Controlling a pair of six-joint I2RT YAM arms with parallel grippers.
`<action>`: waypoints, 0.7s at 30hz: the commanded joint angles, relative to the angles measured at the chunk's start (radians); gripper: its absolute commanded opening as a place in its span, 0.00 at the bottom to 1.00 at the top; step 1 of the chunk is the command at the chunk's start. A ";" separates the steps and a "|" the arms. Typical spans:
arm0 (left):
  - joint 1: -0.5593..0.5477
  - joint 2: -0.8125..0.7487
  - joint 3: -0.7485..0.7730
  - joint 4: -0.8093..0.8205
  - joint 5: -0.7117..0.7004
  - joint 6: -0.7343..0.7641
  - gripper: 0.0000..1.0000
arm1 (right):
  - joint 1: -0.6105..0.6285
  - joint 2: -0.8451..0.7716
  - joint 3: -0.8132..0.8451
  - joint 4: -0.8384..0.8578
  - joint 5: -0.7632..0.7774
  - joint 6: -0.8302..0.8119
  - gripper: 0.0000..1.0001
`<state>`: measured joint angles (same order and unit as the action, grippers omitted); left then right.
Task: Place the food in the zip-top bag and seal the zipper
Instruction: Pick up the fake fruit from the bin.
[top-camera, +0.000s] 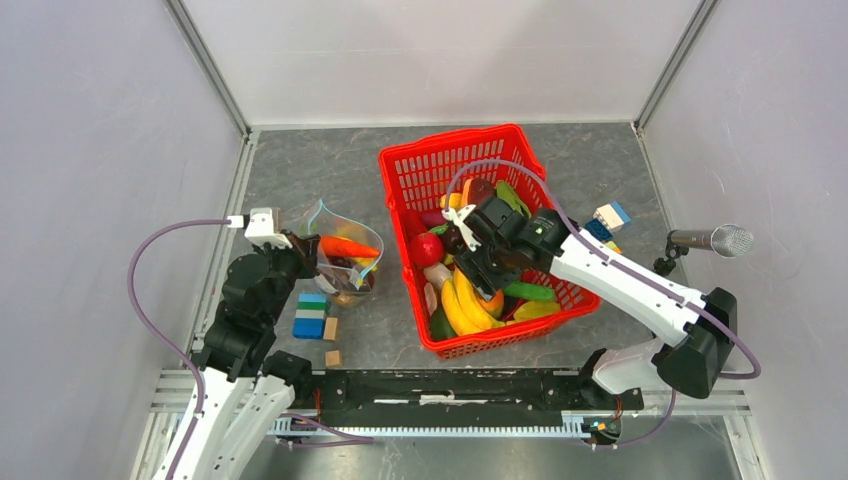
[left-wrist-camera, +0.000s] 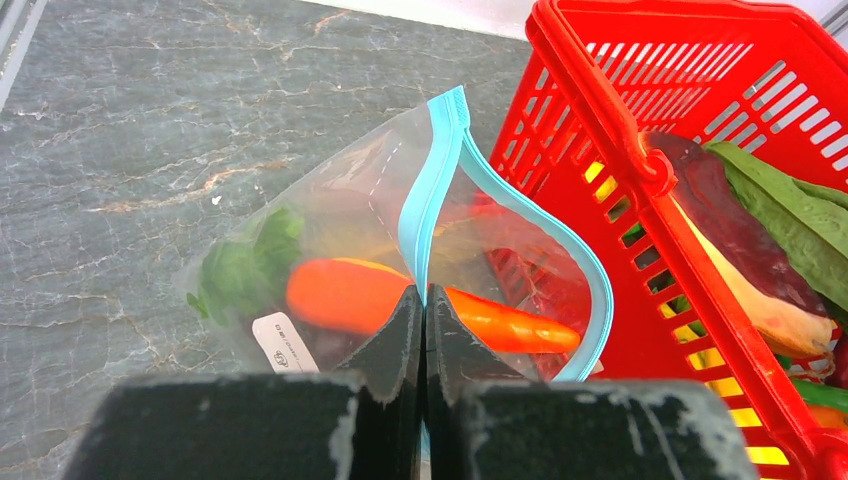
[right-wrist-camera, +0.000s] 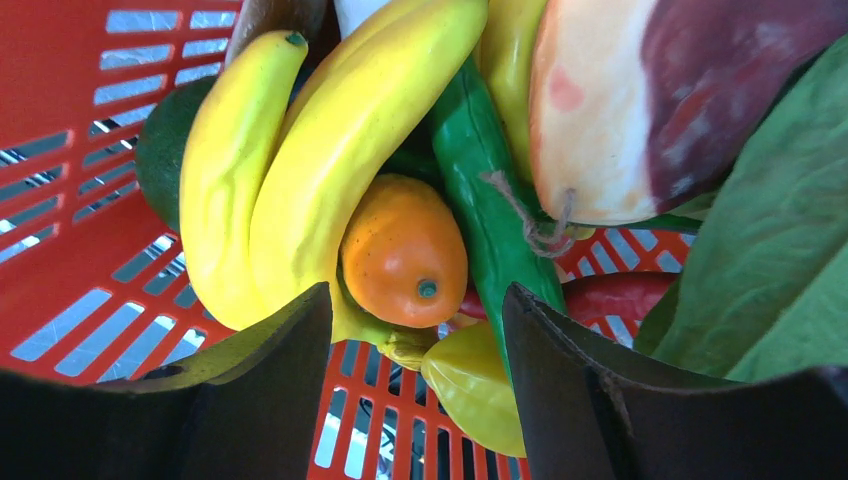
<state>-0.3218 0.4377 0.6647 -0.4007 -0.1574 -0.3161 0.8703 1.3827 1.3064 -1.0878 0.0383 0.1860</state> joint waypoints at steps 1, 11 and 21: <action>0.005 -0.010 0.033 0.030 -0.019 0.008 0.02 | -0.004 0.010 -0.055 0.006 -0.068 0.008 0.68; 0.005 -0.013 0.032 0.030 -0.018 0.008 0.02 | -0.066 0.001 -0.181 0.115 -0.119 -0.036 0.69; 0.006 -0.006 0.033 0.029 -0.018 0.008 0.02 | -0.076 -0.037 -0.203 0.242 -0.202 -0.038 0.70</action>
<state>-0.3218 0.4316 0.6647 -0.4099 -0.1589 -0.3161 0.7956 1.3899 1.1152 -0.9340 -0.1184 0.1547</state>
